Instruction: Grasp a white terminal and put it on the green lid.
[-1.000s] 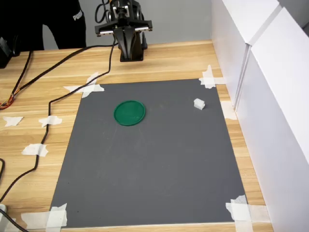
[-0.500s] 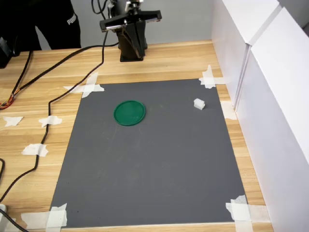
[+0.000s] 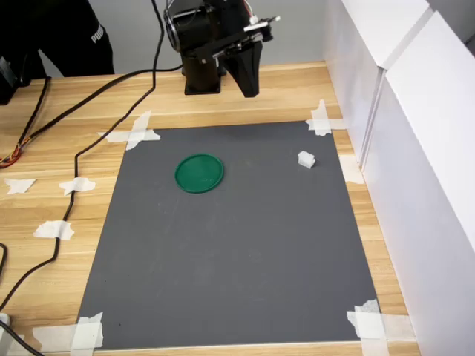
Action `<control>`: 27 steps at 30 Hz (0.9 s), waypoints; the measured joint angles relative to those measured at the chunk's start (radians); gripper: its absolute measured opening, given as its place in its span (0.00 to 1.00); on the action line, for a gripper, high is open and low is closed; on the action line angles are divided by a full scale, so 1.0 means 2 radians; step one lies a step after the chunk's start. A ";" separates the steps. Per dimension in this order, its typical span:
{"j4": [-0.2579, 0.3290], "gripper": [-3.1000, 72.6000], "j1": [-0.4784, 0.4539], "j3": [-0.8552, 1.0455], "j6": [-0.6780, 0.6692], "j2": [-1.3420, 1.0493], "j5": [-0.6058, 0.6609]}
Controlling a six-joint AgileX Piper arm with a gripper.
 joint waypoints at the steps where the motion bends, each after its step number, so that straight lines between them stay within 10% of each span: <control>1: 0.004 0.18 0.005 -0.005 -0.009 0.006 0.002; 12: 0.037 0.84 0.023 -0.019 -0.036 0.048 -0.024; 18: 0.073 0.92 0.032 -0.019 -0.036 0.055 -0.038; 27: 0.027 0.93 0.111 -0.019 0.045 0.076 -0.051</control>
